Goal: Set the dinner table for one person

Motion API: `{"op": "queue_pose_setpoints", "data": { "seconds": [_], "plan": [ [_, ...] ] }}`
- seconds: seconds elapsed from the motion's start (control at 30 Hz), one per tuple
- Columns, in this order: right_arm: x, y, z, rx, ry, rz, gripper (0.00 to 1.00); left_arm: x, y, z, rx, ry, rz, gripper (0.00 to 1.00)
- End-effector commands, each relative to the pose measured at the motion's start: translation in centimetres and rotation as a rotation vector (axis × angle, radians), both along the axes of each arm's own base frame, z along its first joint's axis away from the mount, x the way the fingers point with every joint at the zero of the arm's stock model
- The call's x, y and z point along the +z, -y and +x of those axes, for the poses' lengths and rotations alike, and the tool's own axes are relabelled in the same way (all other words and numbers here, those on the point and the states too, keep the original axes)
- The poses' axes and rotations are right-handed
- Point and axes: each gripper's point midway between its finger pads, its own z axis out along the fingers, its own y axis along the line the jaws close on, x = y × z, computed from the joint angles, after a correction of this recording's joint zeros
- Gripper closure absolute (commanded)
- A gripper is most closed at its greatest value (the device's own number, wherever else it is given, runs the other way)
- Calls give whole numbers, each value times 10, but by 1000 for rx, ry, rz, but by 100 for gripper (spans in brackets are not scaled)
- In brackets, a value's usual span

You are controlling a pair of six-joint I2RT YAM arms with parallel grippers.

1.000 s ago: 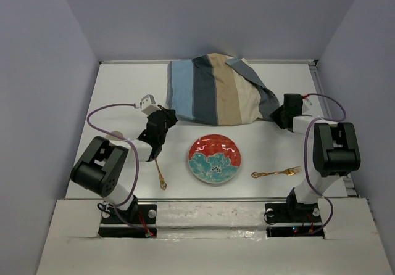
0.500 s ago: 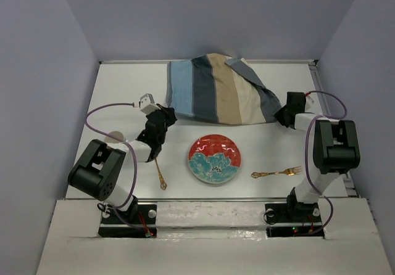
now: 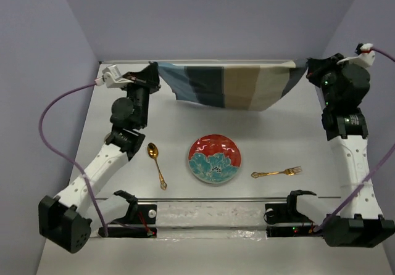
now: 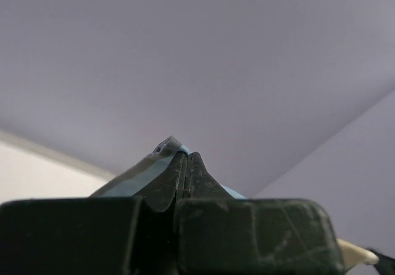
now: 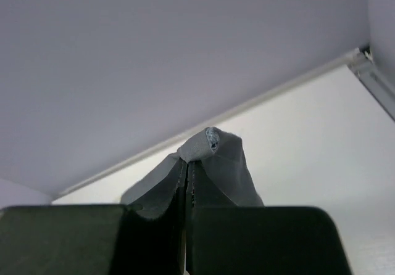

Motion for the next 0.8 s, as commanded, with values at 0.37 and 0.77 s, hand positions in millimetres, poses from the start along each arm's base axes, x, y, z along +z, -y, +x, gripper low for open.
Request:
{"op": "queue_pose_setpoints", "data": {
  "seconds": [0.37,0.77],
  "plan": [
    [97,-23,-34,147,121,-104,100,144,-39,-56,81,262,-13,100],
    [69,-32,88,234,26,-70,100,109,-51,63,83,92,74,100]
  ]
}}
